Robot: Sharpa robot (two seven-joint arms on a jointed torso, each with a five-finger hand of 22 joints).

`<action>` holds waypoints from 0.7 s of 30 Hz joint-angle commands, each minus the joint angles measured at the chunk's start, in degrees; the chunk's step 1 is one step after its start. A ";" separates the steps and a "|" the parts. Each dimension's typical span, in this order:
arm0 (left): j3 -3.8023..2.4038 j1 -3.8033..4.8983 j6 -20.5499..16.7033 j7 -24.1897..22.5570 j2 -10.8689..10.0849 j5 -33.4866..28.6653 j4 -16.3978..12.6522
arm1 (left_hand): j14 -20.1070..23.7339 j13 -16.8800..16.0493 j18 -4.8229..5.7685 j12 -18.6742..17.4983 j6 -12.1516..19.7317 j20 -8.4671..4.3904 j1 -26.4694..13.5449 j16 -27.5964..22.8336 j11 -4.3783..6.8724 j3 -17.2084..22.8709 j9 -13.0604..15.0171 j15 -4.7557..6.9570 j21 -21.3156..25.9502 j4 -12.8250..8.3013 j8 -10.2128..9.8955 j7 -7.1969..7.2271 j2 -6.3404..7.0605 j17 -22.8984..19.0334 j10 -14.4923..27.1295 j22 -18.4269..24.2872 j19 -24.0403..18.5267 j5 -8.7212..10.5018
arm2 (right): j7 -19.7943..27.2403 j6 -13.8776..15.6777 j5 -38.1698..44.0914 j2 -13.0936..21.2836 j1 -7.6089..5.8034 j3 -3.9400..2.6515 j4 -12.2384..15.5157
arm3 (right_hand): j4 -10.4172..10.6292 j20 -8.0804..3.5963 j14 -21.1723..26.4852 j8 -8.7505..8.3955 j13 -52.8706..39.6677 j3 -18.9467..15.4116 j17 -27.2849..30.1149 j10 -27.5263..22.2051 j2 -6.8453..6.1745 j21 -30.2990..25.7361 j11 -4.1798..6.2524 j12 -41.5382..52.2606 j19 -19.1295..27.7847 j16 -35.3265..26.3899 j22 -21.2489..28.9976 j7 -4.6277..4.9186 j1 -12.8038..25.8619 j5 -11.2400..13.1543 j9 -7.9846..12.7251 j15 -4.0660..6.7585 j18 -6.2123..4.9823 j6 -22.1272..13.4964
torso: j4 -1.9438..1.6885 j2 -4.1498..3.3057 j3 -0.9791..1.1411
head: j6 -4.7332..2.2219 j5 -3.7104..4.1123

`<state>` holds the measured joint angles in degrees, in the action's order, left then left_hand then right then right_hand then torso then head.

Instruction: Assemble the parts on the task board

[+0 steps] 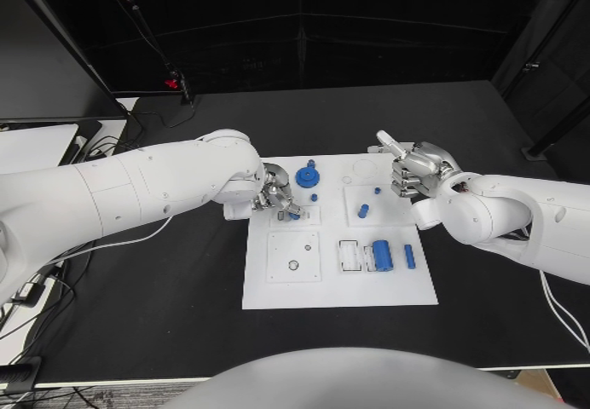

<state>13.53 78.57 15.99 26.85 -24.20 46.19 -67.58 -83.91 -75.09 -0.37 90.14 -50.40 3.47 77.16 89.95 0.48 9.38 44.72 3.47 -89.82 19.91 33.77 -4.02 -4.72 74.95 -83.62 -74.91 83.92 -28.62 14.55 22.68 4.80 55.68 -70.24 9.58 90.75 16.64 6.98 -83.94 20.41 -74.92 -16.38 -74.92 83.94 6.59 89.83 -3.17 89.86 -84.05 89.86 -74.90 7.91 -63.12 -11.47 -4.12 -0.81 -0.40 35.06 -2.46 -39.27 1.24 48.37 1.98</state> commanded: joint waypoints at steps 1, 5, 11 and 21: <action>0.03 -0.06 0.12 0.73 0.06 0.21 0.04 | -6.09 -14.91 0.37 -0.14 -0.88 0.31 2.25 0.05 0.14 3.54 0.08 0.15 -0.18 -3.07 0.08 1.33 -2.60 15.05 -6.38 -15.09 6.08 -0.18 | 0.36 -0.14 -0.02 -0.04 -0.07 -0.02 0.10 | 0.03 -0.06 -6.06 0.31 -15.08 -0.29 -15.08 6.06 0.30 0.17 0.23 0.14 -5.95 0.14 -15.10 -0.41 -0.35 -0.11 0.04 0.42 0.40 -0.12 | -0.05 -0.01 0.00 | 0.03 0.03; 0.03 -0.07 0.22 0.88 0.06 0.22 0.04 | -6.09 -14.91 0.37 -0.14 -0.87 0.33 2.24 0.05 0.15 3.60 0.11 0.14 -0.18 -3.09 0.07 1.33 -2.61 15.05 -6.38 -15.09 6.08 -0.20 | 0.36 -0.17 -0.04 -0.06 -0.06 -0.02 0.08 | 0.05 -0.08 -6.06 0.34 -15.08 -0.33 -15.08 6.06 0.38 0.17 0.25 0.14 -5.95 0.14 -15.10 -0.42 -0.24 -0.15 0.05 0.43 0.40 -0.13 | -0.01 0.01 -0.01 | 0.05 -0.03; 0.03 -0.10 0.60 1.21 0.08 0.22 0.07 | -6.09 -14.91 0.37 -0.14 -0.84 0.38 2.32 0.05 0.17 3.90 0.25 0.14 -0.18 -3.19 0.02 1.38 -2.54 15.05 -6.38 -15.09 6.08 -0.26 | 0.34 -0.20 -0.19 -0.07 -0.06 -0.02 0.05 | 0.05 -0.08 -6.06 0.34 -15.08 -0.33 -15.08 6.06 0.38 0.17 0.25 0.14 -5.95 0.14 -15.10 -0.42 -0.24 -0.15 0.05 0.43 0.40 -0.13 | 0.04 0.01 -0.01 | 0.07 -0.10; 0.03 -0.16 -0.17 0.72 -0.10 0.22 -0.14 | -6.09 -14.91 0.37 -0.14 -0.83 0.41 2.35 0.05 0.19 4.06 0.33 0.15 -0.18 -3.20 -0.01 1.39 -2.49 15.05 -6.38 -15.09 6.08 -0.29 | 0.35 -0.20 -0.24 -0.10 -0.06 -0.02 -0.04 | 0.06 -0.11 -6.06 0.39 -15.08 -0.37 -15.08 6.06 0.50 0.17 0.26 0.14 -5.95 0.14 -15.10 -0.43 -0.10 -0.22 0.06 0.45 0.40 -0.16 | -0.05 0.01 0.02 | -0.07 -0.06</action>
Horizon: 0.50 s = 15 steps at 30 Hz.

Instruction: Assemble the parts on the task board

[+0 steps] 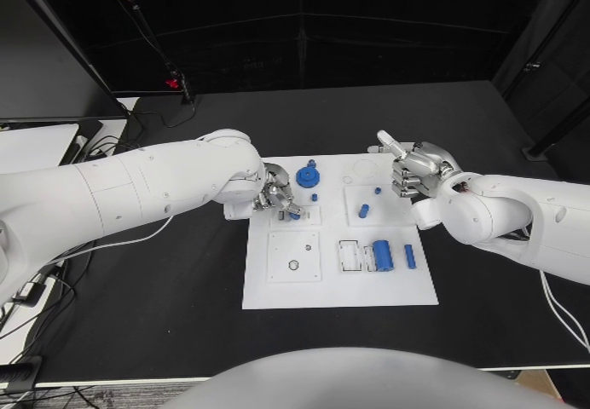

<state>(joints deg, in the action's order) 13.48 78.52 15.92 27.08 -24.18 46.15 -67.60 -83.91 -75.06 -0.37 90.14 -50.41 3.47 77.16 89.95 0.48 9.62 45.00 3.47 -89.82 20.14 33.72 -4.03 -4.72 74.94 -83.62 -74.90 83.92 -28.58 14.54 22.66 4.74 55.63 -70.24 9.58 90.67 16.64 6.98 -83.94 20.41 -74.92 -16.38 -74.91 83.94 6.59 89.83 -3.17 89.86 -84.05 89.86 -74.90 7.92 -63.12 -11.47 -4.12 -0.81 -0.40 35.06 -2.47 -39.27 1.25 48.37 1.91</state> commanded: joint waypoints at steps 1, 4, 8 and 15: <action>0.08 -0.11 -0.20 0.38 -0.16 0.27 -0.17 | -6.09 -14.94 0.37 -0.14 -0.82 0.41 2.35 0.05 0.19 3.82 0.05 0.15 -0.18 -3.43 0.04 1.40 -2.49 15.06 -6.38 -15.10 6.08 -0.34 | 0.36 -0.17 -0.19 -0.05 -0.06 -0.02 0.03 | 0.07 -0.11 -6.06 0.38 -15.08 -0.37 -15.09 6.06 0.50 0.17 0.26 0.14 -5.95 0.14 -15.10 -0.44 -0.10 -0.22 0.06 0.45 0.40 -0.16 | -0.03 0.00 0.01 | -0.07 0.00; 0.08 -0.12 -0.93 -0.38 -0.36 0.27 -0.48 | -6.09 -14.94 0.37 -0.14 -0.82 0.41 2.35 0.05 0.19 3.82 0.05 0.15 -0.18 -3.43 0.04 1.40 -2.49 15.06 -6.38 -15.10 6.08 -0.34 | 0.33 -0.16 -0.19 -0.04 -0.06 -0.02 -0.03 | 0.07 -0.11 -6.06 0.38 -15.08 -0.37 -15.09 6.06 0.50 0.17 0.26 0.14 -5.95 0.14 -15.10 -0.44 -0.10 -0.22 0.06 0.45 0.40 -0.16 | -0.05 0.00 0.00 | -0.04 0.05; 0.08 -0.13 -2.10 -1.58 -0.53 0.27 -0.63 | -6.09 -14.94 0.37 -0.14 -0.84 0.45 2.43 0.05 0.21 4.08 0.17 0.15 -0.18 -3.44 0.03 1.41 -2.47 15.06 -6.38 -15.10 6.08 -0.39 | 0.30 -0.15 -0.19 -0.09 -0.05 -0.02 -0.10 | 0.07 -0.11 -6.06 0.38 -15.08 -0.37 -15.09 6.06 0.50 0.17 0.26 0.14 -5.95 0.14 -15.10 -0.44 -0.10 -0.22 0.06 0.45 0.40 -0.16 | -0.01 0.01 -0.04 | -0.07 0.00; 0.08 -0.13 -2.80 -2.28 -0.56 0.27 -0.57 | -6.09 -14.94 0.37 -0.14 -0.85 0.47 2.49 0.05 0.21 4.27 0.25 0.15 -0.18 -3.46 0.01 1.42 -2.43 15.06 -6.38 -15.10 6.08 -0.42 | 0.23 -0.12 -0.19 -0.11 -0.04 -0.02 -0.15 | 0.07 -0.11 -6.06 0.38 -15.08 -0.37 -15.09 6.06 0.50 0.17 0.26 0.14 -5.95 0.14 -15.10 -0.44 -0.10 -0.22 0.06 0.45 0.40 -0.16 | 0.00 0.00 -0.01 | 0.00 -0.04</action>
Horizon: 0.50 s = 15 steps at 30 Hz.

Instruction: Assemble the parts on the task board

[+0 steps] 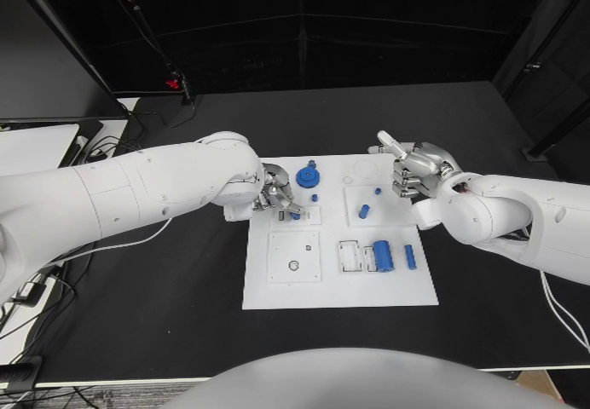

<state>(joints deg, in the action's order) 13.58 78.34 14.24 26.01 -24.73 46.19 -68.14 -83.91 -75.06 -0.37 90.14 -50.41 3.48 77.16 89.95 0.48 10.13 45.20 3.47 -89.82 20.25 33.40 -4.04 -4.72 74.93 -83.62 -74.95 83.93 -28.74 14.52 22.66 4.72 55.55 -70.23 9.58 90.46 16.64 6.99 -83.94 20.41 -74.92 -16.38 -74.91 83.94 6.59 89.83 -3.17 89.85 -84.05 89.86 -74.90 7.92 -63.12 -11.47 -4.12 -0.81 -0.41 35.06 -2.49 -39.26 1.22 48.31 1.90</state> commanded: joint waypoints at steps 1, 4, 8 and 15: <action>-0.02 0.05 -1.03 -1.16 -0.01 0.22 0.01 | -6.09 -14.94 0.37 -0.14 -0.84 0.47 2.50 0.05 0.22 3.79 0.07 0.15 -0.18 -3.57 0.33 1.43 -2.42 15.07 -6.38 -15.05 6.07 -0.27 | 0.25 -0.11 -0.17 -0.02 -0.05 -0.02 0.05 | 0.07 -0.11 -6.06 0.39 -15.08 -0.37 -15.09 6.06 0.50 0.17 0.26 0.15 -5.95 0.14 -15.10 -0.43 -0.10 -0.22 0.06 0.45 0.41 -0.16 | 0.02 -0.01 0.03 | 0.06 -0.03; -0.02 0.04 -0.99 -1.04 -0.03 0.22 0.15 | -6.09 -14.94 0.37 -0.14 -0.84 0.48 2.52 0.05 0.22 3.86 0.10 0.15 -0.18 -3.57 0.32 1.43 -2.39 15.07 -6.38 -15.05 6.07 -0.28 | 0.25 -0.09 -0.17 -0.01 -0.05 -0.02 0.06 | 0.07 -0.11 -6.06 0.39 -15.08 -0.37 -15.09 6.06 0.50 0.17 0.26 0.15 -5.95 0.14 -15.10 -0.43 -0.10 -0.22 0.06 0.45 0.41 -0.16 | 0.05 -0.01 0.04 | 0.07 -0.10; -0.02 0.04 -1.17 -0.92 -0.05 0.22 0.36 | -6.09 -14.94 0.37 -0.14 -0.84 0.48 2.52 0.05 0.22 3.86 0.11 0.15 -0.18 -3.57 0.32 1.43 -2.38 15.07 -6.38 -15.05 6.07 -0.28 | 0.25 -0.08 -0.17 -0.02 -0.05 -0.02 0.07 | 0.07 -0.11 -6.06 0.39 -15.08 -0.37 -15.09 6.06 0.50 0.17 0.26 0.15 -5.95 0.14 -15.10 -0.43 -0.10 -0.22 0.06 0.45 0.41 -0.16 | 0.05 0.01 0.04 | 0.09 -0.02; -0.02 0.04 -0.53 -0.49 -0.01 0.23 0.46 | -6.09 -14.94 0.37 -0.14 -0.85 0.48 2.53 0.05 0.22 3.90 0.13 0.15 -0.18 -3.57 0.32 1.43 -2.37 15.07 -6.38 -15.05 6.07 -0.28 | 0.23 -0.05 -0.17 -0.03 -0.04 -0.02 0.07 | 0.07 -0.11 -6.06 0.39 -15.08 -0.37 -15.09 6.06 0.50 0.17 0.26 0.15 -5.95 0.14 -15.10 -0.43 -0.10 -0.22 0.06 0.45 0.41 -0.16 | 0.06 -0.02 0.02 | 0.09 -0.07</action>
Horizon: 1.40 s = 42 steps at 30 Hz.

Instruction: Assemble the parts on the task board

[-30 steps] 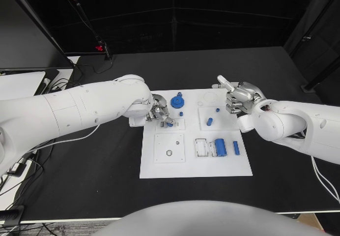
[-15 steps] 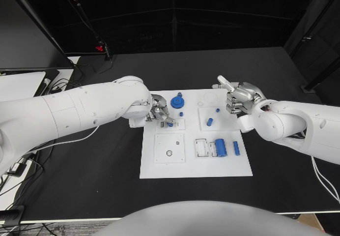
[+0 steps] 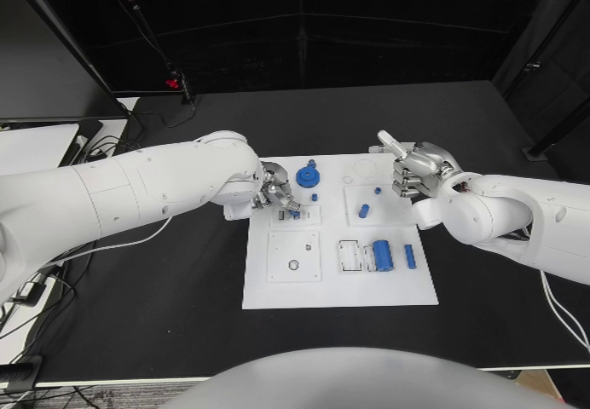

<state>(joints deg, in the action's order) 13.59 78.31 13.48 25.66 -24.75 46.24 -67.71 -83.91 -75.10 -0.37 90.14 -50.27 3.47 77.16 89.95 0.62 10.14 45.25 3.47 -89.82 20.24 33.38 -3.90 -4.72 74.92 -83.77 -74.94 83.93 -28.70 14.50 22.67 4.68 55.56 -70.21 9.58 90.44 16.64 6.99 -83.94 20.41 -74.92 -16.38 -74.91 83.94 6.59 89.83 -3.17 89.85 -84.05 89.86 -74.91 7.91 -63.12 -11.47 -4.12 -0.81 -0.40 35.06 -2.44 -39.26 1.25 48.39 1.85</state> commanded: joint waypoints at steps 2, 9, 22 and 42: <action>-0.03 0.06 0.91 0.29 0.06 0.19 0.05 | -6.09 -14.90 0.37 -0.14 -0.99 0.48 2.53 0.05 0.08 3.89 0.08 0.15 -0.18 -3.56 0.34 1.29 -2.37 15.08 -6.23 -15.06 6.07 -0.32 | 0.24 -0.05 -0.13 -0.04 -0.06 -0.02 0.12 | 0.07 -0.11 -6.06 0.39 -15.08 -0.37 -15.09 6.06 0.50 0.17 0.26 0.15 -5.95 0.14 -15.09 -0.43 -0.10 -0.22 0.06 0.45 0.40 -0.16 | 0.03 -0.02 -0.02 | 0.02 -0.03; -0.03 0.05 2.36 1.15 0.14 0.19 0.06 | -6.09 -14.90 0.37 -0.14 -1.00 0.50 2.52 0.05 0.06 3.97 0.16 0.16 -0.18 -3.53 0.34 1.27 -2.24 15.08 -6.23 -15.06 6.07 -0.30 | 0.23 -0.02 -0.13 -0.03 -0.06 -0.02 0.13 | 0.04 -0.14 -6.06 0.46 -15.08 -0.46 -15.09 6.06 0.61 0.17 0.29 0.15 -5.95 0.14 -15.09 -0.45 0.06 -0.28 0.08 0.48 0.40 -0.19 | -0.01 0.00 -0.01 | 0.08 0.01; -0.03 -0.09 3.10 1.56 0.26 0.19 0.30 | -6.09 -14.90 0.37 -0.14 -0.98 0.52 2.43 0.05 0.04 4.03 0.26 0.15 -0.18 -3.48 0.32 1.24 -2.07 15.08 -6.23 -15.06 6.07 -0.25 | 0.25 -0.08 -0.32 -0.04 -0.06 -0.02 0.12 | 0.04 -0.15 -6.06 0.48 -15.08 -0.49 -15.09 6.06 0.64 0.17 0.29 0.15 -5.95 0.14 -15.09 -0.45 0.11 -0.30 0.08 0.49 0.40 -0.20 | -0.02 0.00 0.01 | 0.16 0.05; -0.02 -0.28 2.88 2.02 0.31 0.19 0.37 | -6.09 -14.90 0.37 -0.14 -0.31 0.50 -0.64 0.05 -0.30 3.56 1.34 -0.14 -0.18 -3.35 -0.18 0.90 -1.09 15.08 -6.23 -15.06 6.07 1.03 | 0.39 -0.34 -2.56 -0.07 -0.06 -0.02 0.17 | 0.06 -0.19 -6.06 0.61 -15.08 -0.55 -15.09 6.06 0.84 0.17 0.31 0.15 -5.95 0.14 -15.09 -0.47 0.31 -0.34 0.07 0.52 0.40 -0.11 | -0.01 -0.02 -0.01 | 0.17 0.16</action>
<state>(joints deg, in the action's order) 13.38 78.30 15.50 26.51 -24.48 46.16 -67.38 -83.91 -75.08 -0.37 90.14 -50.18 3.68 76.45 89.95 0.59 10.38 46.50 3.47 -89.82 20.33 33.44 -3.80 -5.44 74.91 -83.73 -74.92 84.13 -27.91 14.48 22.64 2.79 55.54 -70.20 9.58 90.48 16.76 6.99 -83.94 20.78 -74.92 -16.50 -74.95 83.94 6.90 89.83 -3.17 89.86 -84.05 89.86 -74.91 7.74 -62.80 -11.47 -4.13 -0.81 -0.41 34.88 -2.43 -39.26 1.24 48.51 1.97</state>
